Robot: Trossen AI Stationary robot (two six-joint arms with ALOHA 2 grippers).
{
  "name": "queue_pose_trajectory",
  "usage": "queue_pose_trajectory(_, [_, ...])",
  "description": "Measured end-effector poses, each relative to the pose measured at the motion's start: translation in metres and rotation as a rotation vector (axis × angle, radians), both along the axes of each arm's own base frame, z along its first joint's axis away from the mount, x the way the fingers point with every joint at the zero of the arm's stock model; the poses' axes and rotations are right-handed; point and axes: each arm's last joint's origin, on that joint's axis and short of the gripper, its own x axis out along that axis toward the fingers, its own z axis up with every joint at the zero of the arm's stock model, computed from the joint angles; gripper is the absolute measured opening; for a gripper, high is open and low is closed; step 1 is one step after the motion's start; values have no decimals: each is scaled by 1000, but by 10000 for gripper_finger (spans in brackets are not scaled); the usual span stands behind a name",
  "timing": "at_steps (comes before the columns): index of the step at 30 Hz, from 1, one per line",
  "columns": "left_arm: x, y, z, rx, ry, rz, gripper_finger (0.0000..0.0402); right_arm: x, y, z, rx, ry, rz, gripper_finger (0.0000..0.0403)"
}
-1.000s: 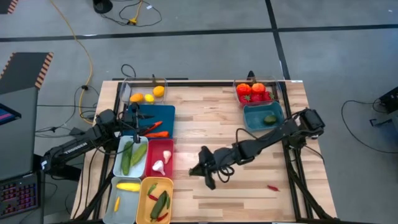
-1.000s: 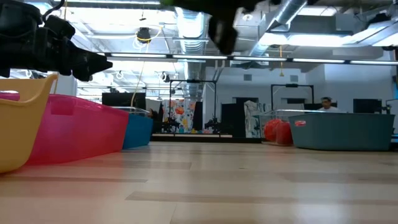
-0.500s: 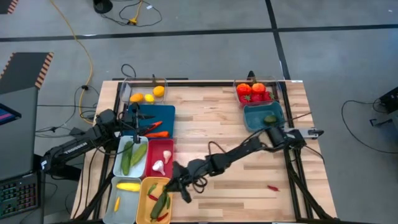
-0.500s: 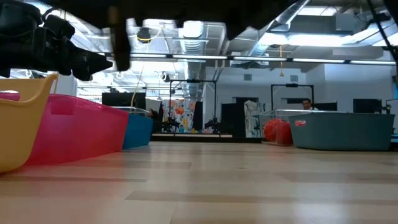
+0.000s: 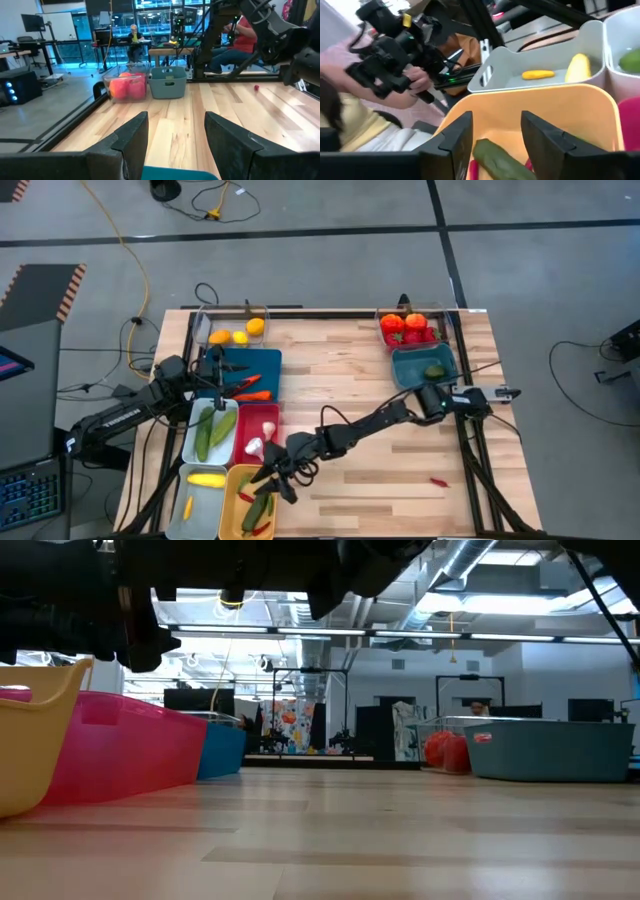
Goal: Sort produce into baskets
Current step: Put the red chili pepper into the yellow bin
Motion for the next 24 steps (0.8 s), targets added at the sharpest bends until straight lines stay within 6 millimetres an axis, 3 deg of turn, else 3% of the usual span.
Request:
queue_pose_trajectory(5, [0, 0, 0, 0, 0, 0, 182, -4, -17, 13, 23, 79, 218, 188])
queue_pose_trajectory(10, [0, 0, 0, 8, 2, 0, 182, -30, -26, 41, -88, 298, 270, 185])
queue_pose_trajectory(18, [0, 0, 0, 10, 2, 1, 182, -115, -30, 92, -532, 702, 14, 185])
queue_pose_trajectory(24, [0, 0, 0, 8, 1, 1, 182, -180, -31, 86, -592, 1052, -254, 185])
